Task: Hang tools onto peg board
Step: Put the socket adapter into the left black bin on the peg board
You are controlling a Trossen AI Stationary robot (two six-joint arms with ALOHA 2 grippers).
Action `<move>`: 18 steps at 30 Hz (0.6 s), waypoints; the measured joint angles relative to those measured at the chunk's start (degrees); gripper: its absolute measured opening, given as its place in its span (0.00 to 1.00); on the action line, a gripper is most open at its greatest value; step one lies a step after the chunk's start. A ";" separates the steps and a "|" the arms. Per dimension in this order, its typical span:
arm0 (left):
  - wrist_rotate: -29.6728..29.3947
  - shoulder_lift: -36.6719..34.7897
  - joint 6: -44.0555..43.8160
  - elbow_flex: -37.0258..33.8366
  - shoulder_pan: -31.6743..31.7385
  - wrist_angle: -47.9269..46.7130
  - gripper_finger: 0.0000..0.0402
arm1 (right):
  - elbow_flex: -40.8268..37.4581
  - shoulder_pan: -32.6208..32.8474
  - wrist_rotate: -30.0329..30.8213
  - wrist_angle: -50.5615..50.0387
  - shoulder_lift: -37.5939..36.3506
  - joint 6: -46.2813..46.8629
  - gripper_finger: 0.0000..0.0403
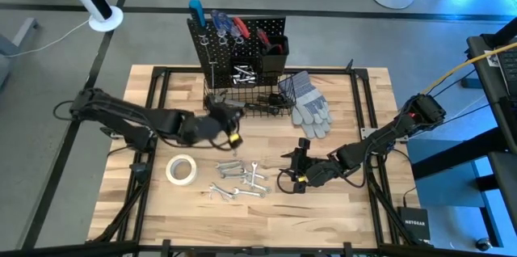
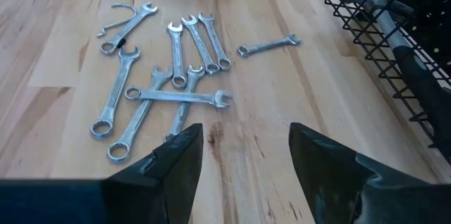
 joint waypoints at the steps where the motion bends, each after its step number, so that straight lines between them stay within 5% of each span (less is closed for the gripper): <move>1: -0.19 -0.74 1.62 0.00 1.14 1.36 0.14 | 0.00 0.00 0.02 -0.09 0.00 0.00 0.54; 12: 1.08 1.22 13.37 0.00 14.81 10.39 0.15 | 0.00 0.00 0.03 -0.21 0.00 0.00 0.54; 18: 8.20 1.31 13.60 0.00 19.83 9.96 0.15 | 0.00 0.00 0.01 -0.25 0.00 0.00 0.54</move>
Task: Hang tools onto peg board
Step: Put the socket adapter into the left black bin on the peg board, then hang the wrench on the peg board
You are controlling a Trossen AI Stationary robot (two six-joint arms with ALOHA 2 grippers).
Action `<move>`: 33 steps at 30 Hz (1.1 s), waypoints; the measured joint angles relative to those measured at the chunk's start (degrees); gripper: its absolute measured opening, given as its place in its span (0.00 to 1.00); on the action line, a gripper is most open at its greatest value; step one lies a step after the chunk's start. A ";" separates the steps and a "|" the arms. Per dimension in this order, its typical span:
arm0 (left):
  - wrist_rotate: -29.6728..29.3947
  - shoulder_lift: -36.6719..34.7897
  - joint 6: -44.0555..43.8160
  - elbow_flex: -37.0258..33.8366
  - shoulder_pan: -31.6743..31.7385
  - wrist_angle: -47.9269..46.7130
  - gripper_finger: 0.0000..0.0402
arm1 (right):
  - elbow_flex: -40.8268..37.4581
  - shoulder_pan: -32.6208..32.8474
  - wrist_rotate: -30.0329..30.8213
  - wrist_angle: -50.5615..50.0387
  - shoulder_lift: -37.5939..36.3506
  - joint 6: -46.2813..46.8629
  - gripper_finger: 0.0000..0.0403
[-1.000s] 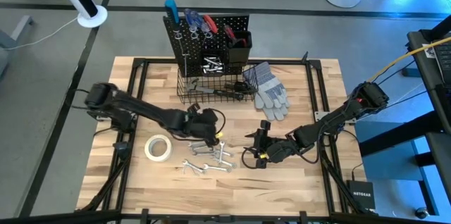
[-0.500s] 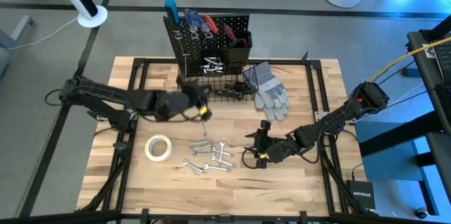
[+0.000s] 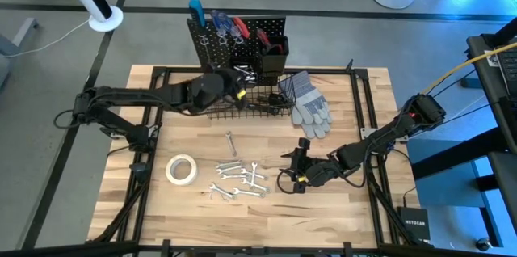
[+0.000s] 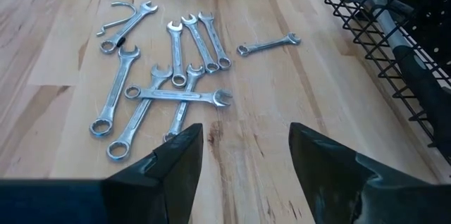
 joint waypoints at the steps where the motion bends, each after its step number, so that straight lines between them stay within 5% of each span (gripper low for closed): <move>1: 1.39 0.00 0.53 0.00 0.65 -0.13 0.15 | 0.00 0.00 0.00 0.01 0.00 0.00 0.54; 11: 3.83 0.00 2.58 0.00 3.79 0.07 0.18 | 0.00 0.00 -0.02 0.01 0.00 0.00 0.54; 20: 3.84 0.00 3.75 -0.02 3.88 -0.36 0.41 | 0.00 0.00 -0.02 0.01 0.00 0.00 0.54; 33: 3.77 -4.24 2.26 -0.02 -11.58 -15.62 0.48 | 0.00 0.00 -0.04 -0.03 0.00 0.00 0.54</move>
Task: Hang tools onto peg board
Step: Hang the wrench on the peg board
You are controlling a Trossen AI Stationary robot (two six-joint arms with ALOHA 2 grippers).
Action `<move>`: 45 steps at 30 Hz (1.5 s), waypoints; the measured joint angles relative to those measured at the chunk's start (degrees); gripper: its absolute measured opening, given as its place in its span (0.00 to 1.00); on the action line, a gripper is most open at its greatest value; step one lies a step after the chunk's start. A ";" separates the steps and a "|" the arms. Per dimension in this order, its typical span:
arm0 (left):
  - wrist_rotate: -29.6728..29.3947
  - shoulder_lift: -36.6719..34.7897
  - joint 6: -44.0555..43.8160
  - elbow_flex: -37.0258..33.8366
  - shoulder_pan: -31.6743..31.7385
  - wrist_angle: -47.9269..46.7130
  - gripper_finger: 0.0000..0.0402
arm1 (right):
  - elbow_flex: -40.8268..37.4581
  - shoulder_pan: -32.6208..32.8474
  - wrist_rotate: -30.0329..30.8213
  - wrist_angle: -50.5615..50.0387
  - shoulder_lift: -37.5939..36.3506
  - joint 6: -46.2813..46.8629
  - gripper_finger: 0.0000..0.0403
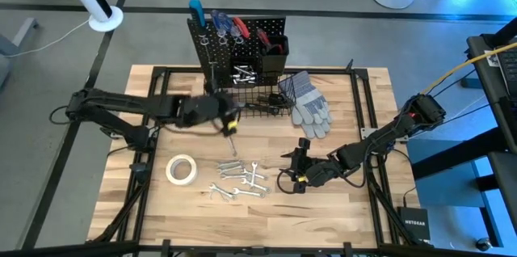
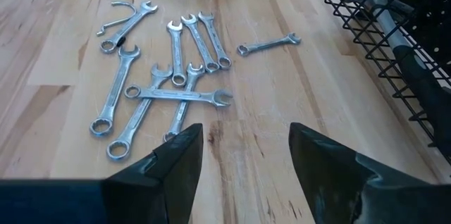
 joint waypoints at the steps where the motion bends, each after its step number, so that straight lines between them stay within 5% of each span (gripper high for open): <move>1: 0.06 -0.35 -1.03 0.00 -1.89 -1.25 0.48 | 0.00 0.00 -0.01 0.04 0.00 0.01 0.54; 17: 1.26 1.76 -20.12 -0.04 -22.72 -19.84 0.48 | 0.00 0.00 0.00 0.22 0.01 1.00 0.54; 38: 26.33 23.16 -19.78 -0.04 -25.36 -15.76 0.48 | 0.00 0.00 0.17 0.27 0.00 -0.13 0.54; 45: 26.43 26.90 -19.22 -0.04 -25.69 -12.62 0.48 | 0.00 0.00 -0.18 0.24 0.02 -0.44 0.54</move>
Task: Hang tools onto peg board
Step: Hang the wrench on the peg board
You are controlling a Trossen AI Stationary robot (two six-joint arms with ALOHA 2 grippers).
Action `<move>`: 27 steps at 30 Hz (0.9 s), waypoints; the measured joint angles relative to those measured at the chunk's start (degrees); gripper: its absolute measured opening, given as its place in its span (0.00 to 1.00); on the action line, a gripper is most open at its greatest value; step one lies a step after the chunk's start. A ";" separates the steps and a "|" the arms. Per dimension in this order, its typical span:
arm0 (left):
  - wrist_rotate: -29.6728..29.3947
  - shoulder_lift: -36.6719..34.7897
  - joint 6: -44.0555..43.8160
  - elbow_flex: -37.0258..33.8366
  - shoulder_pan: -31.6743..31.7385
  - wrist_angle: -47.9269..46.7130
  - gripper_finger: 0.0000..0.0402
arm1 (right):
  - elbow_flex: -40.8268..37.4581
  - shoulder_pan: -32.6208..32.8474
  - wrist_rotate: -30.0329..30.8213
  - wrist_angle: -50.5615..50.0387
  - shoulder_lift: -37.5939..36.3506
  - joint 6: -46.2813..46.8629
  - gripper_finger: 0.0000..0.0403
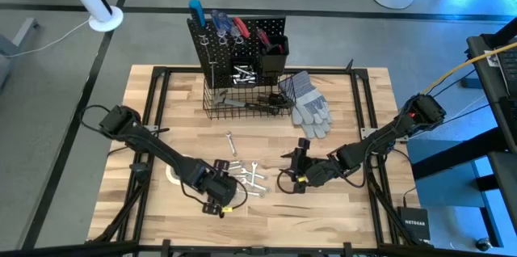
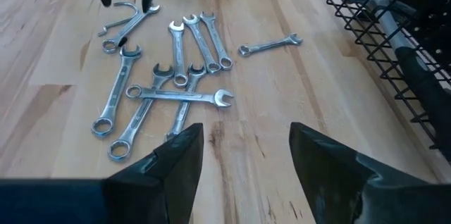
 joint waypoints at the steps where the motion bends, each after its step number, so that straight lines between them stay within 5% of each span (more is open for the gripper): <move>1: -0.05 0.42 -0.09 0.00 0.08 1.27 0.48 | 0.00 0.00 -0.52 0.00 0.00 0.00 0.54; 22: 1.06 5.65 -1.56 -3.23 0.71 7.99 0.48 | 0.00 0.00 -6.26 -0.17 0.00 1.10 0.54; 27: 1.30 5.64 -1.13 -3.34 1.41 8.03 0.40 | 0.00 0.00 -6.16 -0.16 0.00 1.39 0.54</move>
